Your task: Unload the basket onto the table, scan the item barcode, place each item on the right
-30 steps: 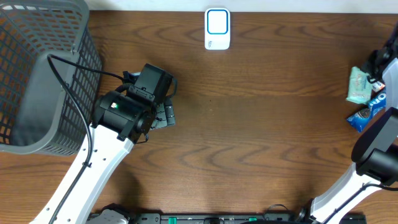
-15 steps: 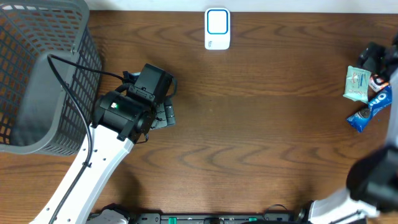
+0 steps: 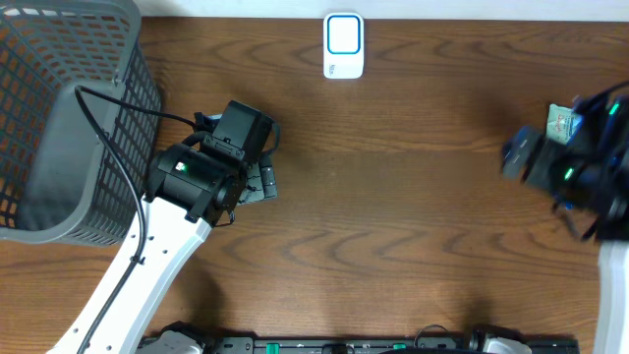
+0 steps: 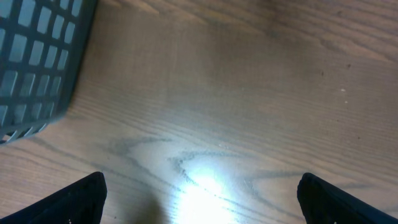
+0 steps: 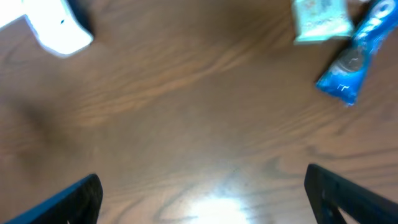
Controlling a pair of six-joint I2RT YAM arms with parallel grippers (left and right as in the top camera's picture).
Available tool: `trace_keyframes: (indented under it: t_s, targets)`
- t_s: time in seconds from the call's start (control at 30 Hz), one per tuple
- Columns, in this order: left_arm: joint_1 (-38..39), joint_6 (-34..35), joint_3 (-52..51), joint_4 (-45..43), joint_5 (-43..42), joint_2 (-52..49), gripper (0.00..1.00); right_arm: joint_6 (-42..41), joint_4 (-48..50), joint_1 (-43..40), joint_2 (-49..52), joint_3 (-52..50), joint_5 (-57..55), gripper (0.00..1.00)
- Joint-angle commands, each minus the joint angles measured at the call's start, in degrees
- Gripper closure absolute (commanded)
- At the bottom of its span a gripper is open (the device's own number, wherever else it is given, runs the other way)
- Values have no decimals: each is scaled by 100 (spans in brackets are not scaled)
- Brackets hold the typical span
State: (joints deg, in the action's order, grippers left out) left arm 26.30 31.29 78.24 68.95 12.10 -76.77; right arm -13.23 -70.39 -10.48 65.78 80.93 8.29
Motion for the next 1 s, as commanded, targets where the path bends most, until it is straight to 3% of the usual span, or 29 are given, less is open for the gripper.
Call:
trace_keyframes:
  t_s: [0.0, 0.33, 0.97]
  targets:
    - [-20, 9, -9, 22, 11, -37, 2, -223, 57, 249, -706, -654, 264, 1]
    - [-20, 9, -9, 22, 11, -39, 2, -957, 24, 308, -1604, -1851, 280, 1]
    - [-20, 9, -9, 22, 11, -37, 2, -990, 28, 308, -1596, -2046, 275, 1]
